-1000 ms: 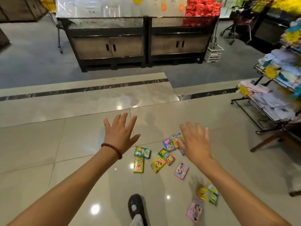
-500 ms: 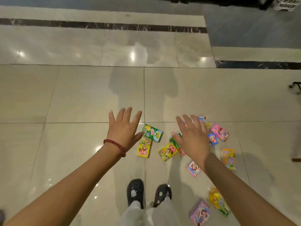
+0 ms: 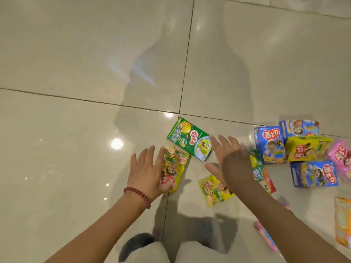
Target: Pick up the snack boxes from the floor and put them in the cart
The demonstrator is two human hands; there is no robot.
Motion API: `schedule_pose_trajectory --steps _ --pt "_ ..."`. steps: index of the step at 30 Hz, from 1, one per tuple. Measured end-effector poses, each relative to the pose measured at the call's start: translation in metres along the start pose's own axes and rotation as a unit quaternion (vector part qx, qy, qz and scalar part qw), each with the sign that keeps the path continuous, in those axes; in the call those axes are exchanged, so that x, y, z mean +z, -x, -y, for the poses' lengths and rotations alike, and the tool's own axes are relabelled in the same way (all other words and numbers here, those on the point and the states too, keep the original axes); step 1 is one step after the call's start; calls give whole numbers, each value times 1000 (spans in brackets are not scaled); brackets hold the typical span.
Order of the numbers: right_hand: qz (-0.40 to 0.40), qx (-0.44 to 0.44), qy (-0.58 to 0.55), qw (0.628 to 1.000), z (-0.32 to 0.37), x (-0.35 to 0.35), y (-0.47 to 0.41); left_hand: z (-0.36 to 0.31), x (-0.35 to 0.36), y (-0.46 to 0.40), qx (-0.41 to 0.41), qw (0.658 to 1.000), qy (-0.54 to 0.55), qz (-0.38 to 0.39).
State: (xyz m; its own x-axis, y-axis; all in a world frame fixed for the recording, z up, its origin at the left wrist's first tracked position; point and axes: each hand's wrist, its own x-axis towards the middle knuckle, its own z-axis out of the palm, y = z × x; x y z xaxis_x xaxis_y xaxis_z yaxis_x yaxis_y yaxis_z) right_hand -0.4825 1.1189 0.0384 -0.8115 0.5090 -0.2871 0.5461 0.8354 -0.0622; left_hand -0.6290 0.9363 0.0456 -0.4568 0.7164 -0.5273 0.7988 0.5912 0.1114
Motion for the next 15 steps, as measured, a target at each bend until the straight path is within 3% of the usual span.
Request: schedule_pose_trajectory --steps 4,7,12,15 --pt "-17 -15 -27 999 -13 73 -45 -2 72 -43 -14 1000 25 10" --pt "-24 -8 -58 998 -18 110 -68 1 113 -58 -31 995 85 -38" --pt "-66 12 -119 991 -13 127 -72 2 136 -58 -57 975 203 -64" --pt "-64 45 -148 986 -9 117 -71 -4 129 -54 -59 972 228 -3"
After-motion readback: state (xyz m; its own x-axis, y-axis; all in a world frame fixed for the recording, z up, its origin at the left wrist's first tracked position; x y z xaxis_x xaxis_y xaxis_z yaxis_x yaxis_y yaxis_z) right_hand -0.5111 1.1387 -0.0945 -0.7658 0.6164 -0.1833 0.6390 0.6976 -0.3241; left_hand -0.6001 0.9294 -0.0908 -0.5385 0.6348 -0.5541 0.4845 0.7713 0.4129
